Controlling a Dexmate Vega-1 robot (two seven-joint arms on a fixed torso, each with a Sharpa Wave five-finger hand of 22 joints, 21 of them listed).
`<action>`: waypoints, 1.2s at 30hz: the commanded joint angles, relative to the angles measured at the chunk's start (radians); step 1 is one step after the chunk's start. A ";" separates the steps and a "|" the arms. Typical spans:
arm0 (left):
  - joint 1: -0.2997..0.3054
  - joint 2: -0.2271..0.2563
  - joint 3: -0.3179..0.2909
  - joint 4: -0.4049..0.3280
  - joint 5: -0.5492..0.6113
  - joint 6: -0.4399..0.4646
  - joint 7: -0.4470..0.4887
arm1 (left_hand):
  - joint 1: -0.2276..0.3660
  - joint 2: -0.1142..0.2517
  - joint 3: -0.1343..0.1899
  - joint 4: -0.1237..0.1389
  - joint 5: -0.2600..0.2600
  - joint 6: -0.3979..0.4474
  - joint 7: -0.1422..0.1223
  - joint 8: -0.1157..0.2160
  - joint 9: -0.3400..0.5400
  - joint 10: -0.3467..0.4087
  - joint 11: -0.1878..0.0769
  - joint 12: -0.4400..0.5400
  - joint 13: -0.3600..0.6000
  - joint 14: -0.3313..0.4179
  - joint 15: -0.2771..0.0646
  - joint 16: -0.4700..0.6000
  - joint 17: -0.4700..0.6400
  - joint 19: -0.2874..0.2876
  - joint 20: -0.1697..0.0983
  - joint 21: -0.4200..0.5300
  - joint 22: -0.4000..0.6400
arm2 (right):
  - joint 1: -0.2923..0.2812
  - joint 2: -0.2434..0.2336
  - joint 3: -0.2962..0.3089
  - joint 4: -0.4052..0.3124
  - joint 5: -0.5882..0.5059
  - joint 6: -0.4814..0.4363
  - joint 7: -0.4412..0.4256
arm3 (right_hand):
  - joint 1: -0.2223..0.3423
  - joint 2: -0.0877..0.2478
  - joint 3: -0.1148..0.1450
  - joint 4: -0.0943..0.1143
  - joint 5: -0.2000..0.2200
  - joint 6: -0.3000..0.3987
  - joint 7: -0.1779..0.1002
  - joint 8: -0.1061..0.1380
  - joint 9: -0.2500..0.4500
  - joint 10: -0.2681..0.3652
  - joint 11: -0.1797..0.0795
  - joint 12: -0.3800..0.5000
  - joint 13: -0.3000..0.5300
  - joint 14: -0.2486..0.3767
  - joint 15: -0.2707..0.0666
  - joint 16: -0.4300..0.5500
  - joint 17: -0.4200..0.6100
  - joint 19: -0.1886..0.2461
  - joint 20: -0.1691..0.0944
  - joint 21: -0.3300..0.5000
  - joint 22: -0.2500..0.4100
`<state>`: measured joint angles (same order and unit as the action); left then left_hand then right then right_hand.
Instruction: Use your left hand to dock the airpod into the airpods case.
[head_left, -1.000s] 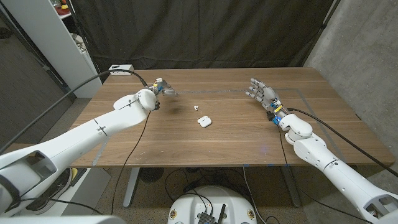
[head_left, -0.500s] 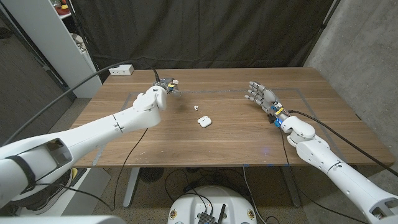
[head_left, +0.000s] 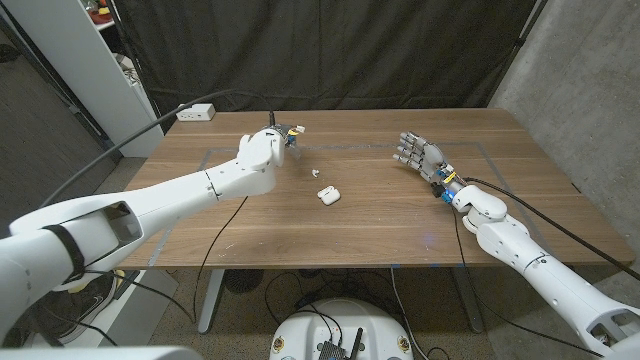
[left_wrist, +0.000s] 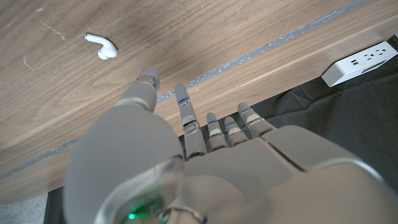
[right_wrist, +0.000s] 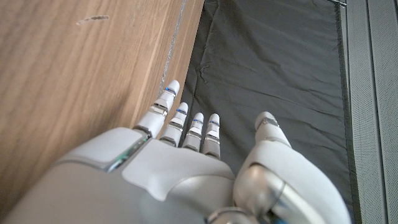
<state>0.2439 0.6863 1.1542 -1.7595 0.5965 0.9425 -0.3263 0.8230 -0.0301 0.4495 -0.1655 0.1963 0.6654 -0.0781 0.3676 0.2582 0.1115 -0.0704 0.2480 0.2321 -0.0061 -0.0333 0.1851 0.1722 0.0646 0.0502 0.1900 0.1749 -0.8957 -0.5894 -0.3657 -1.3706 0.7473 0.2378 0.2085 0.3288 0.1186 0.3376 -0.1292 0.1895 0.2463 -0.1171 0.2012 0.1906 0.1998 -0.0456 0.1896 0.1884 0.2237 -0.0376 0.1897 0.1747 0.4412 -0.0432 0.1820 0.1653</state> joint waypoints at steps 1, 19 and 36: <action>-0.004 -0.061 0.002 0.061 0.046 -0.067 -0.048 | 0.020 -0.004 -0.011 0.001 -0.002 0.026 -0.001 0.004 0.003 0.024 -0.009 0.011 0.001 0.023 -0.026 0.009 0.002 0.017 0.002 0.009 0.002 | 0.007 0.008 0.010 0.045 0.023 0.006 0.031 | -0.009 -0.002 -0.002 0.002 -0.001 -0.001 0.005 -0.004 0.003 0.010 -0.001 0.009 0.003 0.009 -0.077 0.003 0.001 -0.006 0.001 0.007 0.004; 0.007 -0.125 -0.005 0.178 0.082 -0.163 -0.044 | 0.053 -0.006 -0.028 0.002 -0.003 0.060 0.003 0.016 0.014 0.063 -0.024 0.023 -0.003 0.049 -0.043 0.009 0.001 0.042 -0.014 0.016 0.003 | 0.020 0.033 0.016 0.093 0.036 0.022 0.047 | -0.016 -0.006 -0.003 0.003 0.000 0.002 0.002 -0.003 0.003 0.020 0.000 0.010 0.004 0.017 -0.078 0.003 0.000 -0.008 0.003 0.007 0.005; -0.002 -0.158 -0.008 0.234 0.100 -0.226 -0.080 | 0.069 -0.005 -0.045 0.007 -0.007 0.099 0.009 0.037 0.031 0.080 -0.031 0.028 -0.002 0.059 -0.046 0.006 0.001 0.050 -0.016 0.016 0.005 | 0.026 0.047 0.027 0.128 0.046 0.034 0.057 | -0.035 -0.005 -0.002 0.008 0.002 0.014 -0.023 -0.001 0.004 0.034 -0.002 0.011 0.005 0.028 -0.081 0.001 0.000 -0.009 0.004 0.008 0.004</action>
<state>0.2475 0.5527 1.1510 -1.5644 0.6861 0.7554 -0.3917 0.8794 -0.0340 0.4093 -0.1588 0.1921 0.7501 -0.0694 0.3960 0.2832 0.1834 -0.1011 0.2672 0.2275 0.0436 -0.0334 0.1887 0.1724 0.1043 0.0357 0.1976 0.1748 -0.8737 -0.5507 -0.3450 -1.2619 0.7883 0.2658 0.2618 0.3064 0.1146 0.3336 -0.1251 0.1895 0.2580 -0.1501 0.2012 0.1933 0.2267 -0.0462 0.1967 0.1883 0.2435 -0.0391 0.1897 0.1722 0.4374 -0.0393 0.1820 0.1652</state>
